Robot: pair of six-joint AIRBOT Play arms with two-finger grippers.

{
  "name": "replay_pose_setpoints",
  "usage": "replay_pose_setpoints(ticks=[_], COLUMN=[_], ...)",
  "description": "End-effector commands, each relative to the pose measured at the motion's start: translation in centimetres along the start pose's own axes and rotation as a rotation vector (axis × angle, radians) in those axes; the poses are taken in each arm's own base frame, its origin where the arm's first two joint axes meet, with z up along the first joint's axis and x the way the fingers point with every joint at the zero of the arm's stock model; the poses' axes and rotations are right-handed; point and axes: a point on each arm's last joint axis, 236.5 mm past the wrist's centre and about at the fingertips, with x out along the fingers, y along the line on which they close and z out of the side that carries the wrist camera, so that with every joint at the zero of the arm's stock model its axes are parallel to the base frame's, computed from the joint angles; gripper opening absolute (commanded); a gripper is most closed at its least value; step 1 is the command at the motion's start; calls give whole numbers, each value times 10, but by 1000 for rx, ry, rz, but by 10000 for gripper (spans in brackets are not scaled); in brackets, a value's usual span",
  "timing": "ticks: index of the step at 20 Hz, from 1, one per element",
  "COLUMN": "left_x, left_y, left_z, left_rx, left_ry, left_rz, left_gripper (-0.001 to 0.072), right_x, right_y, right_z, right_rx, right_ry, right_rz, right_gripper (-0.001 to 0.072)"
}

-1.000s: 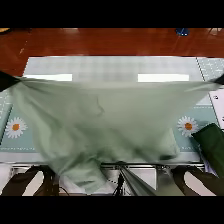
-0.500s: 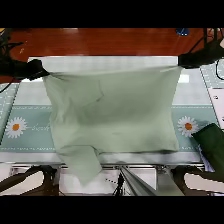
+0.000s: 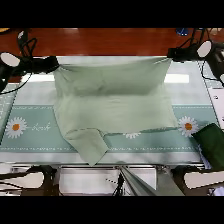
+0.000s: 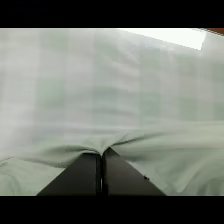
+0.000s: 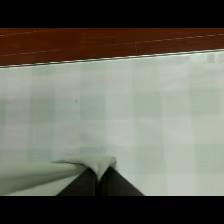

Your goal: Fold the shirts.

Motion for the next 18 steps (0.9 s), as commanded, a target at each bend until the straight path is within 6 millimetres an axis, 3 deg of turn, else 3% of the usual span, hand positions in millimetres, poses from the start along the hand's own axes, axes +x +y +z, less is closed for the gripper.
replay_pose_setpoints(ticks=[1, 3, 6, 10, 12, 15, 18], left_x=[29, 32, 15, -15, -25, -30, -25], left_y=[1, 1, -5, -9, 5, 26, 32], left_z=[-13, -22, -27, -86, -110, -125, -143], left_rx=[4, 23, 30, 44, 46, 51, 35], left_ry=[19, 52, 110, 391, 503, 564, 609], left_rz=[7, 2, -24, -68, -10, 71, 76], left_gripper=[19, 19, 19, 18, 18, 19, 18], right_x=[24, 25, 10, -17, -25, -25, -15], right_y=[-1, -2, 1, -2, -11, -21, -23], right_z=[-18, -22, -20, -65, -90, -111, -122], right_rx=[23, 22, 16, -29, -62, -85, -82], right_ry=[42, 61, 81, 295, 408, 495, 526], right_rz=[5, 4, 7, -11, -39, -73, -74], right_gripper=[21, 21, 21, 21, 21, 21, 21])
